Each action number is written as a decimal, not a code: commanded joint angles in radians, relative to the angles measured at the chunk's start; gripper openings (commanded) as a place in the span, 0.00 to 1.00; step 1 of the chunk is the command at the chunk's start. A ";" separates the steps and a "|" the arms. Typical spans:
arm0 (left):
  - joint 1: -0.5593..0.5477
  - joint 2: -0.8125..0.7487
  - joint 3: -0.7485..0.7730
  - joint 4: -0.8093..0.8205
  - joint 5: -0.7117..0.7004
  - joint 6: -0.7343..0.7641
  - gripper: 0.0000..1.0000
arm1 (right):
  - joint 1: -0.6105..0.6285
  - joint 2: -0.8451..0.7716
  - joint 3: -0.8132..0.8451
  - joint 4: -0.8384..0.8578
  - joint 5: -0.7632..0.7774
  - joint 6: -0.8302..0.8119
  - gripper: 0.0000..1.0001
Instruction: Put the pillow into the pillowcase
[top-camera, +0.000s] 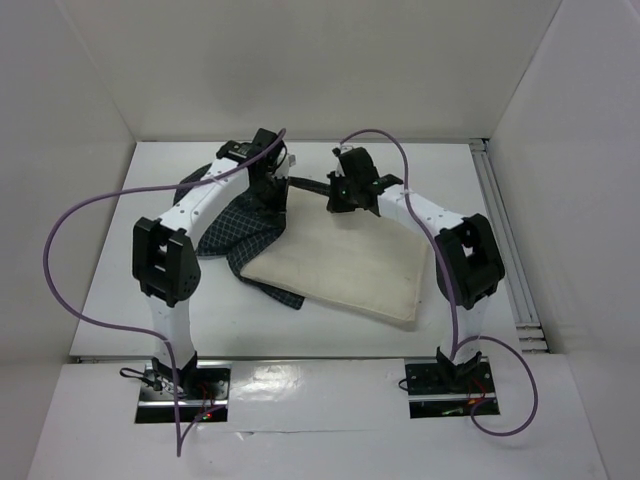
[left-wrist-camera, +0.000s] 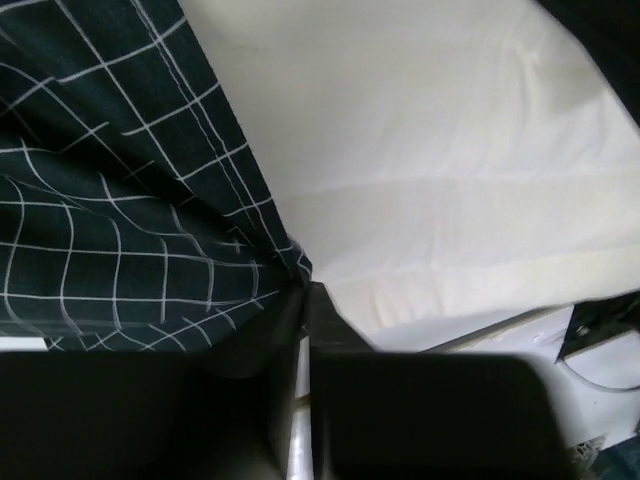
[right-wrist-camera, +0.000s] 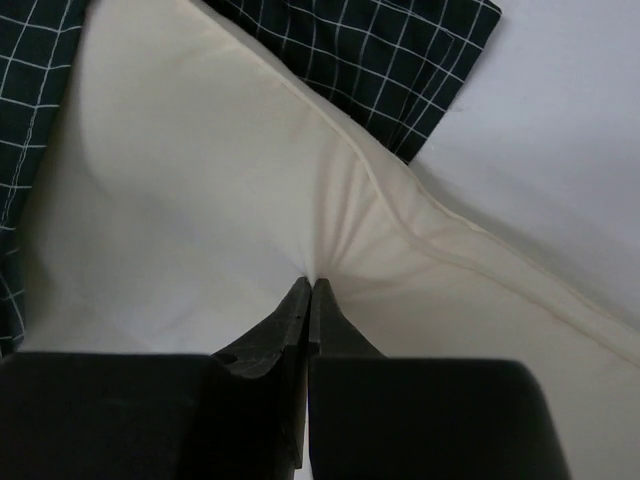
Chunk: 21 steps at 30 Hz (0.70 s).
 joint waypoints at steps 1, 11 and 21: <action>0.012 -0.040 0.034 -0.030 -0.070 -0.006 0.25 | 0.014 -0.007 0.012 0.094 -0.068 0.042 0.00; 0.086 0.058 0.296 -0.009 -0.111 -0.089 0.79 | 0.056 -0.039 -0.034 0.094 -0.090 0.002 0.00; 0.086 0.291 0.453 0.031 -0.383 -0.179 0.82 | 0.116 -0.001 -0.002 0.075 -0.071 0.002 0.00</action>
